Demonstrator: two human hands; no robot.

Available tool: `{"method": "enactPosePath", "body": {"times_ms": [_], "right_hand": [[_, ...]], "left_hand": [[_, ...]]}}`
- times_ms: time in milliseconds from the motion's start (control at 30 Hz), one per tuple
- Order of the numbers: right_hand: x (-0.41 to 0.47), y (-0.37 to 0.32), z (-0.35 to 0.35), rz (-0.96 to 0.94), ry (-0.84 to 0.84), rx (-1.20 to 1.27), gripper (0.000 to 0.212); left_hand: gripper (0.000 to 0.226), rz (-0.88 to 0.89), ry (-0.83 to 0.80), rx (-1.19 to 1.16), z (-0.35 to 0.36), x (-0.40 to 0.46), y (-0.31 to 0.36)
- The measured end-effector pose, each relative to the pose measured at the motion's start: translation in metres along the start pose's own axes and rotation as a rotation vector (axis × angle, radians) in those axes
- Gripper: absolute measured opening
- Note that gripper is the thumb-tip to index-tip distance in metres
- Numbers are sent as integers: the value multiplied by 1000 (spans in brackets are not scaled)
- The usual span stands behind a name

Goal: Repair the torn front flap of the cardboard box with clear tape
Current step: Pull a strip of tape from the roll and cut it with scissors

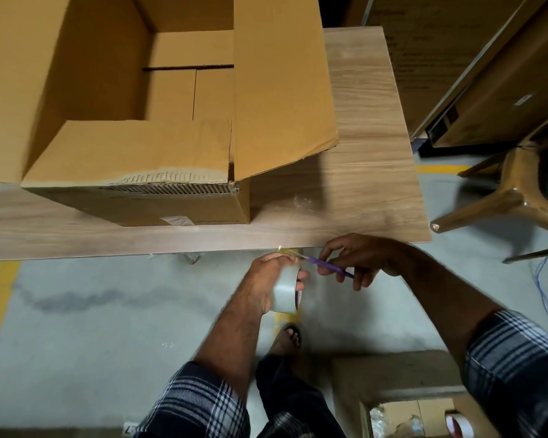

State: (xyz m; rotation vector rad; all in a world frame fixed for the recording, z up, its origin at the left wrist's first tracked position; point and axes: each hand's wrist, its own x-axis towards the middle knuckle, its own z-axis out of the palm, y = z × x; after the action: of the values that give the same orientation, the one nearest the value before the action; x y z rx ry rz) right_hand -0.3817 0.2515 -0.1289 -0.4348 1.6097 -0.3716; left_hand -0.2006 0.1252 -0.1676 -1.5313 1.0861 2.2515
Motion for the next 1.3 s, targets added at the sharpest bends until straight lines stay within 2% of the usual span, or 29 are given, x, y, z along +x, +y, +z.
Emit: {"method": "enactPosePath", "body": {"times_ms": [400,767,1167,1300], "right_hand": [[19,-10,-6,-42,-38,-122,29],[28,-13,2,-10,-32,-118,31],[33,-13,9,17,-70,-102,33],[33,-13,10,61,-98,-196,35]], "left_hand": [[4,-105,-32,-18,-7,-3,-4],[6,-12,-10,-70,-15,-1,-9],[10,-23,2,6,-25,5,-12],[12,-44,-1,32,-27,8,-15]]}}
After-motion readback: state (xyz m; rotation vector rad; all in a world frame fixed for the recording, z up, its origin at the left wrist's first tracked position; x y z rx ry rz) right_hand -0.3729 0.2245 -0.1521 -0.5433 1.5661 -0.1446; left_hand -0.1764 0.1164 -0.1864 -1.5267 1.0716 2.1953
